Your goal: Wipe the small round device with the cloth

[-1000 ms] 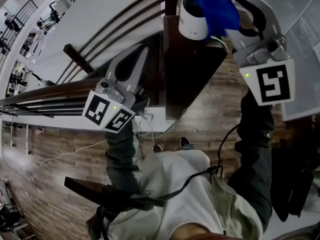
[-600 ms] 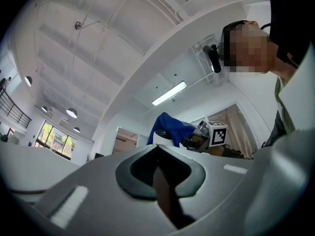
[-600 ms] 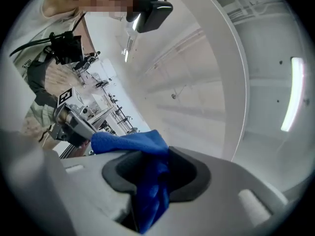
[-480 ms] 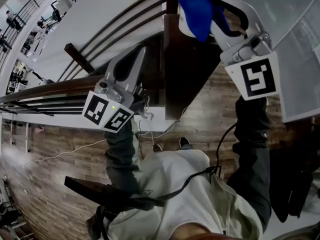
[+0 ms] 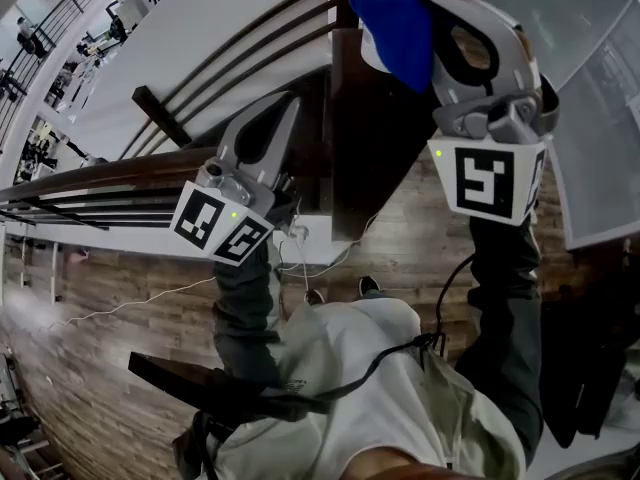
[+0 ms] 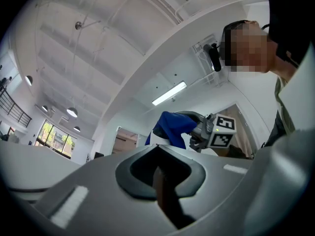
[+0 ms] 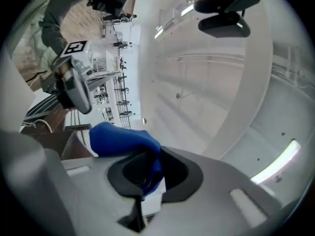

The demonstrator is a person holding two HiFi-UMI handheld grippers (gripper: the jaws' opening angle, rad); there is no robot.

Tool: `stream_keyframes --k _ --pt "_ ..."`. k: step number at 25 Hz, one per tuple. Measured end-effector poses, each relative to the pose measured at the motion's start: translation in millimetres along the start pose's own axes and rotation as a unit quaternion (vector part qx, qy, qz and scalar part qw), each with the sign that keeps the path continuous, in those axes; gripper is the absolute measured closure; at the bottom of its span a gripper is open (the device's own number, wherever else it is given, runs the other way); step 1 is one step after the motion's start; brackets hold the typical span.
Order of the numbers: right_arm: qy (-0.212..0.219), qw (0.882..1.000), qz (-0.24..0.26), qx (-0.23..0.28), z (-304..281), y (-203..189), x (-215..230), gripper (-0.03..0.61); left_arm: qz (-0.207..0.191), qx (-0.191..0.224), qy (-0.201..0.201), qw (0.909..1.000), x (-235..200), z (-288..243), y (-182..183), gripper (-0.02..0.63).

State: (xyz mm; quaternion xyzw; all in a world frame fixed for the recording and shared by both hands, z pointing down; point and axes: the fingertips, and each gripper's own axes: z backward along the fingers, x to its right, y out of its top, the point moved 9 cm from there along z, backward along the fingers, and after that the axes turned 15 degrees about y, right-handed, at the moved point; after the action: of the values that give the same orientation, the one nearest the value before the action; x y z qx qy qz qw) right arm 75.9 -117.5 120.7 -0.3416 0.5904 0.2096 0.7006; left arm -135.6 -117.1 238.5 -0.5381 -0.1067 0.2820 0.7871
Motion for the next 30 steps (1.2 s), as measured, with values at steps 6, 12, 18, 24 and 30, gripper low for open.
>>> stream_keyframes --k 6,12,18,24,30 --pt "0.057 0.996 0.023 -0.07 -31 -2 -22 0.541 0.0 -0.007 -0.003 1.0 4 4 -3 0.612" --pt "0.077 0.995 0.002 -0.07 -9 -9 -65 0.543 0.0 -0.021 0.003 0.9998 0 8 -12 0.612" --pt "-0.054 0.964 -0.24 0.1 67 -9 -62 0.543 0.022 -0.03 -0.006 0.9993 3 15 -23 0.612" --pt "-0.115 0.904 -0.383 0.155 107 -22 -87 0.543 0.056 -0.026 -0.02 0.9979 17 9 -31 0.612" --pt "-0.132 0.859 -0.462 0.178 124 -27 -103 0.546 0.074 -0.021 -0.03 0.9966 37 4 -36 0.612"
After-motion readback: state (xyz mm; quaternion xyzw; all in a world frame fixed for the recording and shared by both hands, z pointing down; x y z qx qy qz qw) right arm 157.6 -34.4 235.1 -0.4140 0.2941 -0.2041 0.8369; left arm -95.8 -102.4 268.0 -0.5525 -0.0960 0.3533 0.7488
